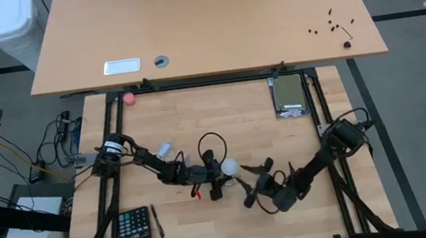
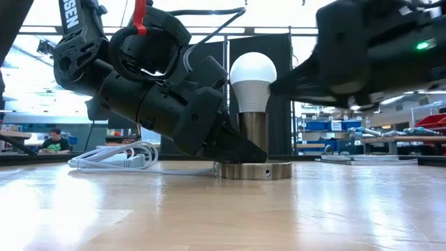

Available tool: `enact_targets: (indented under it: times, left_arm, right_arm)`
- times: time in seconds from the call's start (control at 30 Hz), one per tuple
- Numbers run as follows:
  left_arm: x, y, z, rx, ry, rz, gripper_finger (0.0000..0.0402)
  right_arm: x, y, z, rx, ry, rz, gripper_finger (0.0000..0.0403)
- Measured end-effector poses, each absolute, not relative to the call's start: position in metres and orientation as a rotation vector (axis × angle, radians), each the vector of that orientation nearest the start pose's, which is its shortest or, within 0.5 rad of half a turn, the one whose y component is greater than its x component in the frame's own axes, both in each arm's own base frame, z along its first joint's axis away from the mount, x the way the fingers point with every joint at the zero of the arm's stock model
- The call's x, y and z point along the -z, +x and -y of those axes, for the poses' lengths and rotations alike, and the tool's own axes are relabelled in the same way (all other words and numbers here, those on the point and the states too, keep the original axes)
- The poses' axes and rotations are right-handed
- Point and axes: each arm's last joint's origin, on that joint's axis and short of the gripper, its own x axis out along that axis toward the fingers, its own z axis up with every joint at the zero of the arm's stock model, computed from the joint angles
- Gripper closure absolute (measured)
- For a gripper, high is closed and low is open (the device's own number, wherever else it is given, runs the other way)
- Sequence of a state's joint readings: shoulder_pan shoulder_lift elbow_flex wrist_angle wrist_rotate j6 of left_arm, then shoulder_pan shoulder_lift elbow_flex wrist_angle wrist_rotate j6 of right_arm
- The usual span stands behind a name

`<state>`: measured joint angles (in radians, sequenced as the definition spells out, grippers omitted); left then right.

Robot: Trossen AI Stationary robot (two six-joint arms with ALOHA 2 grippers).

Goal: Screw lightbulb
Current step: Remove the lightbulb from the lamp

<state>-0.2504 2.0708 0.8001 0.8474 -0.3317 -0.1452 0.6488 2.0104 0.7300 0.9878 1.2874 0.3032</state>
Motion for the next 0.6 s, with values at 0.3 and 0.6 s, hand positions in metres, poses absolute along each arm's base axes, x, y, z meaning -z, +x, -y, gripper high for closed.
enact_targets:
  times: [0.3,0.6]
  left_arm:
    - [-0.08,0.354,0.081,-0.108,-0.02,-0.398,0.0206]
    - [-0.08,0.354,0.081,-0.109,-0.02,-0.4,0.0206]
  right_arm:
    - [-0.1,0.308,-0.145,0.52,0.145,-0.132,0.0169]
    - [-0.094,0.301,-0.142,0.583,0.121,-0.144,0.0169]
